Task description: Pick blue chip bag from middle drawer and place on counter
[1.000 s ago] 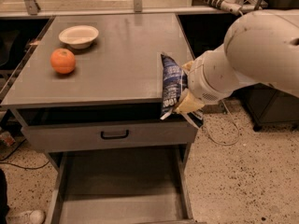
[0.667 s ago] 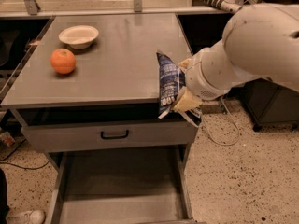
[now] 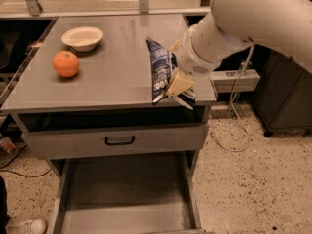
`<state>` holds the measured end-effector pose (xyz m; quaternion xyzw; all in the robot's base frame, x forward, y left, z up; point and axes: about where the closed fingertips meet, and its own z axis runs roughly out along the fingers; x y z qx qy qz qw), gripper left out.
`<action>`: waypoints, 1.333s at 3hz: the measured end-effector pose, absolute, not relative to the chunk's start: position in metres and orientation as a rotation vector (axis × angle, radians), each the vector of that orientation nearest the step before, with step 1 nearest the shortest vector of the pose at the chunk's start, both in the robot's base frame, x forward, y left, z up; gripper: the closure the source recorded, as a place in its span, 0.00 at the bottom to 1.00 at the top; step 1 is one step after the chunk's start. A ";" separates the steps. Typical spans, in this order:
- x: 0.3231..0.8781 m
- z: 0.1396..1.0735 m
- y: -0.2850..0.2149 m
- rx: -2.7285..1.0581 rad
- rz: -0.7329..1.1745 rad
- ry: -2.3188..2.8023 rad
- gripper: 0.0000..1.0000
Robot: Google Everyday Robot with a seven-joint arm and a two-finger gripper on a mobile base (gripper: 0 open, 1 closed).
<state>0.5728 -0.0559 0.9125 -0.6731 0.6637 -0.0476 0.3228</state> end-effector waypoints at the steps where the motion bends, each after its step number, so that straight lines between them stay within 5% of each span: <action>1: 0.591 0.914 -0.036 -1.810 -0.085 1.705 1.00; 4: 0.648 0.886 0.000 -1.930 0.007 1.706 1.00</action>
Offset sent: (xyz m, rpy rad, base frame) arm 0.0600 0.0544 -0.0153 -0.0045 0.0845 0.1351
